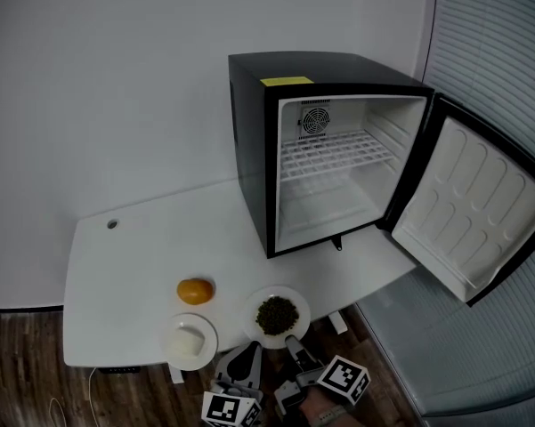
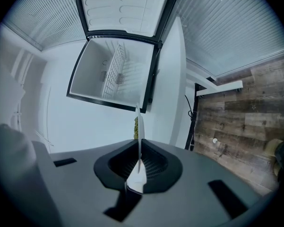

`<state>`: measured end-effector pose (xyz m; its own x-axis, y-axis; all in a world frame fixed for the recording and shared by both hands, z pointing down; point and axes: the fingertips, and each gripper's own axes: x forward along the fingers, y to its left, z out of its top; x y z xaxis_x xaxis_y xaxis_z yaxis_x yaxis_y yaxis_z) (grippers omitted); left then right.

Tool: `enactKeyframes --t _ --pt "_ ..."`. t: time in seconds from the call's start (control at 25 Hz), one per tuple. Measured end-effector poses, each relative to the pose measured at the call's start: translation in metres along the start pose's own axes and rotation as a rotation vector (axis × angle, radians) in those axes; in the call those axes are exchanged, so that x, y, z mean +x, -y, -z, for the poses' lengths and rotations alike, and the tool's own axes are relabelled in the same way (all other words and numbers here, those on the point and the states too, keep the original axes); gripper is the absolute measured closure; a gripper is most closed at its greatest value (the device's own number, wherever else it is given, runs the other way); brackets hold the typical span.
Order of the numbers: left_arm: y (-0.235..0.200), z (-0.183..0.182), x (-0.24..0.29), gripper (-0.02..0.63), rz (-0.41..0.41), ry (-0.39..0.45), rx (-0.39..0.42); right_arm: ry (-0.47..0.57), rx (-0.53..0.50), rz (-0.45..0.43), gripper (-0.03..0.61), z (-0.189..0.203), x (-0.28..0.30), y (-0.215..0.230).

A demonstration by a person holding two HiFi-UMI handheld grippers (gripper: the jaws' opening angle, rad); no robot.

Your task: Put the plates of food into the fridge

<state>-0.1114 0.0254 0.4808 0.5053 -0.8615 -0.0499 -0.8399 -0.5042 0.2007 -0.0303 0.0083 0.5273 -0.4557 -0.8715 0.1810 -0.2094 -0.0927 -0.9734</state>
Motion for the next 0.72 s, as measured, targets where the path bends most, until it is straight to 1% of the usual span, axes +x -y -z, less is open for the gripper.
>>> enactKeyframes --t 0.2,0.48,0.72 --pt "0.02 -0.006 0.016 0.606 0.065 0.005 0.002 0.042 -0.014 -0.009 0.56 -0.023 -0.009 -0.008" --pt "0.053 -0.012 0.043 0.606 0.143 -0.006 0.0 0.12 -0.017 -0.014 0.56 -0.068 -0.026 -0.018" --pt "0.068 -0.016 0.069 0.606 0.169 -0.004 0.001 0.153 -0.009 -0.028 0.56 -0.101 -0.025 -0.026"
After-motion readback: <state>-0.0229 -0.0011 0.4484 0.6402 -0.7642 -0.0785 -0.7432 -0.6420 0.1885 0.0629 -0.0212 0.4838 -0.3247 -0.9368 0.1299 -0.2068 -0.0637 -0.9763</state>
